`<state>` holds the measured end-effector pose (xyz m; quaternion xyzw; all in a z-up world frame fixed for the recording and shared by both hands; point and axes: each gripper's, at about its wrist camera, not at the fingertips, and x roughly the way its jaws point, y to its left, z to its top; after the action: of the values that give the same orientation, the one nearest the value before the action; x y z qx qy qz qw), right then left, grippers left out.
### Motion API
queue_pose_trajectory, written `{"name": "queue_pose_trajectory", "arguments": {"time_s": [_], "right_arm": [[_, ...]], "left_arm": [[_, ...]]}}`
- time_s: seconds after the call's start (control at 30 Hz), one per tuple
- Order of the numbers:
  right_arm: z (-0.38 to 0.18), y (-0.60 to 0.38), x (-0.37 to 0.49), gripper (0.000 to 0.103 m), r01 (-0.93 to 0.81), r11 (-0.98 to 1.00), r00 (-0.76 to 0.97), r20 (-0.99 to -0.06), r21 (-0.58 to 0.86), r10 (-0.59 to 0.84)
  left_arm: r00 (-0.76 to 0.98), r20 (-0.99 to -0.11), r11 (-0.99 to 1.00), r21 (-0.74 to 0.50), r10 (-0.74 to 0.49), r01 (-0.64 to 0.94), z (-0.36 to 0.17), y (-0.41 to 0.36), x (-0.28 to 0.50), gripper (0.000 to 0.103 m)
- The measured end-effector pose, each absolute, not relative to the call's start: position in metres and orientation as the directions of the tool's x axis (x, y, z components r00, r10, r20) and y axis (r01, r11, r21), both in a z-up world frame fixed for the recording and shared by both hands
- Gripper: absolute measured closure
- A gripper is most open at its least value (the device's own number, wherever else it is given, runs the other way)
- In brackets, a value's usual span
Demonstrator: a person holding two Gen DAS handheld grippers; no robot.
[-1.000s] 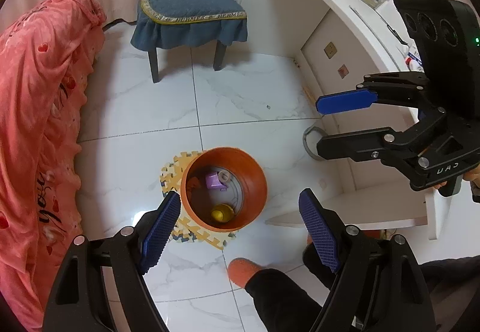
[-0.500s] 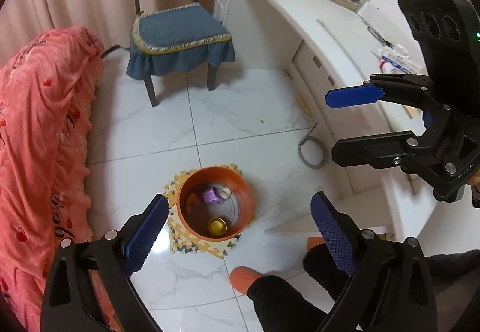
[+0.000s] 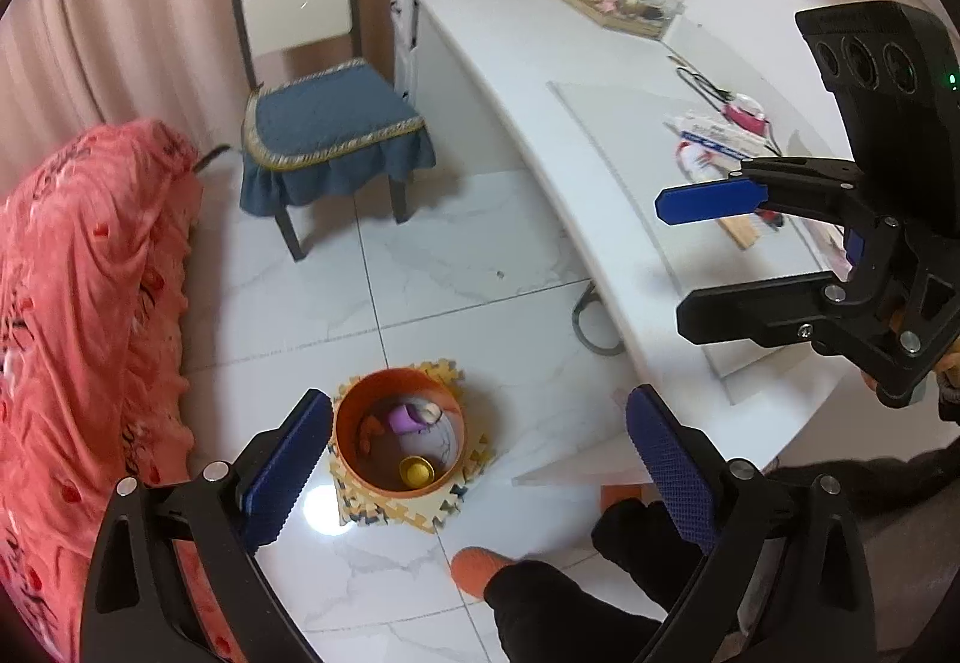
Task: Collect trash
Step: 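Move both empty tools back toward the items on the desk mat, then grasp the wooden block with the left tool while the right tool grasps the red bear figurine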
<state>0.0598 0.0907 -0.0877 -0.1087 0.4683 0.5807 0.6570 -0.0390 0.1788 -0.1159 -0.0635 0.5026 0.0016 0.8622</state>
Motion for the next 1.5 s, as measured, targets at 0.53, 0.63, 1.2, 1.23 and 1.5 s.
{"name": "queue_pose_trajectory", "arguments": {"time_s": [0.53, 0.63, 1.2, 1.23, 1.5], "right_arm": [[-0.042, -0.043, 0.081, 0.013, -0.817, 0.452, 0.091, -0.693, 0.359, 0.715], [-0.043, -0.073, 0.091, 0.013, -0.780, 0.503, 0.130, -0.689, 0.373, 0.713], [-0.067, -0.187, 0.130, 0.013, -0.595, 0.704, 0.271, -0.729, 0.387, 0.629], [-0.070, -0.189, 0.133, 0.013, -0.587, 0.711, 0.271, -0.733, 0.387, 0.623], [-0.095, -0.207, 0.161, 0.013, -0.532, 0.754, 0.279, -0.761, 0.387, 0.587]], "left_arm": [[0.556, -0.824, 0.989, -0.039, -0.111, 0.140, -0.072, 0.089, -0.008, 0.006], [0.552, -0.823, 0.982, -0.036, -0.134, 0.186, -0.071, 0.071, 0.002, 0.006], [0.463, -0.845, 0.910, -0.064, -0.267, 0.410, -0.085, -0.011, 0.070, 0.006], [0.455, -0.847, 0.907, -0.071, -0.274, 0.415, -0.087, -0.014, 0.075, 0.006], [0.391, -0.867, 0.886, -0.114, -0.309, 0.449, -0.108, -0.033, 0.109, 0.006]]}}
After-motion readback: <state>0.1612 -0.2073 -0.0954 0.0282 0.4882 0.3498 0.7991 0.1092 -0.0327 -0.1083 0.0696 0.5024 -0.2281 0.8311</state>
